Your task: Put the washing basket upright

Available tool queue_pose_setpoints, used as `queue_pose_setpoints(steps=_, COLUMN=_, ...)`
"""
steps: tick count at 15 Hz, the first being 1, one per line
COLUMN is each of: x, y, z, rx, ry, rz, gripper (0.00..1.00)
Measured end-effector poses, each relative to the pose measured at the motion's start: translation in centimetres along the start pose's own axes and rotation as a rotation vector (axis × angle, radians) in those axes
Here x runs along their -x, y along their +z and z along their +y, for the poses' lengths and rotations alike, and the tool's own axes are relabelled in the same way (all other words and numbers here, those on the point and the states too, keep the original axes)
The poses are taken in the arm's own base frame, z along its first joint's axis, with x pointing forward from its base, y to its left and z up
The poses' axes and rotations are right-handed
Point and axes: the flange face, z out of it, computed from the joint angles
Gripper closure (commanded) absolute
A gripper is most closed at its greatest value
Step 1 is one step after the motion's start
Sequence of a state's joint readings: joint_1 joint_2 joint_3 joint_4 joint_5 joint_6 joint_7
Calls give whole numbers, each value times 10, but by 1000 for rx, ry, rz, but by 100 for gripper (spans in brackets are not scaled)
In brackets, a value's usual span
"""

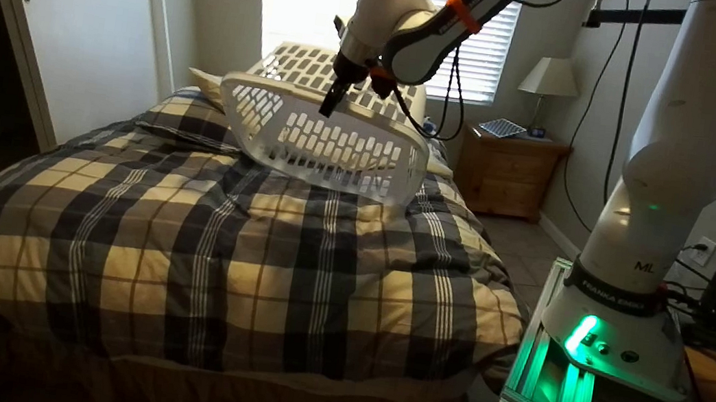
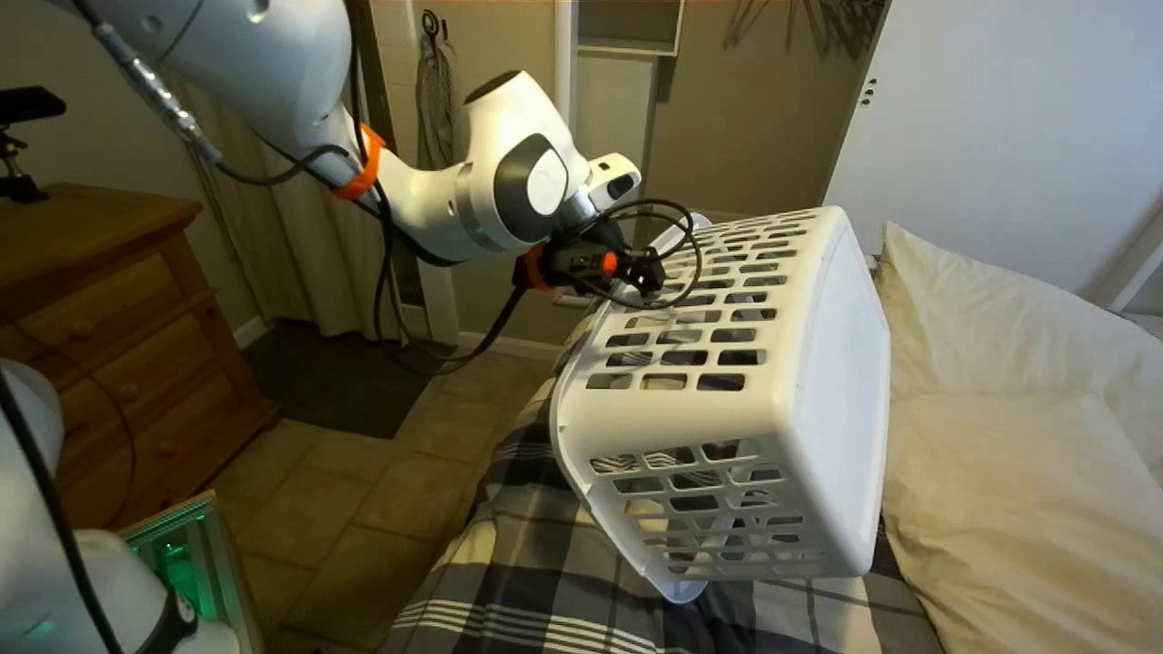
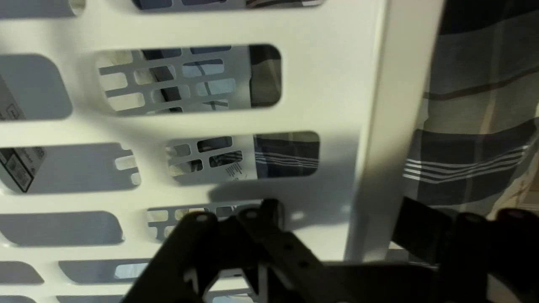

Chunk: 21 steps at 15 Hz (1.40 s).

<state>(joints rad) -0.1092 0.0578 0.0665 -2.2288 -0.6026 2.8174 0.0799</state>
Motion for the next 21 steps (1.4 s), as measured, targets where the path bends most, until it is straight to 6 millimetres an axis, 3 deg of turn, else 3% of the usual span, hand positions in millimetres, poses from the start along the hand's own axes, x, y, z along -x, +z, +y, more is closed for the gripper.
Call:
queue_pose_setpoints(steps=4, x=4, y=-22, z=4, rx=-19, ry=-30, rz=-8, gripper=73)
queue_pose_setpoints(steps=11, x=4, y=-84, z=28, rx=34, ry=-14, rz=-27, gripper=73)
queue_pose_setpoints(steps=14, x=13, y=-93, z=46, rx=56, ry=19, rz=-57, gripper=73)
queue_pose_setpoints(steps=19, x=39, y=-86, z=83, rx=90, ry=76, rz=-104, gripper=73)
queue_pose_setpoints(steps=20, x=43, y=-84, z=87, rx=97, ry=77, rz=-112, gripper=23)
queue_pose_setpoints(steps=21, x=47, y=-82, z=90, rx=106, ry=75, rz=-123, gripper=20)
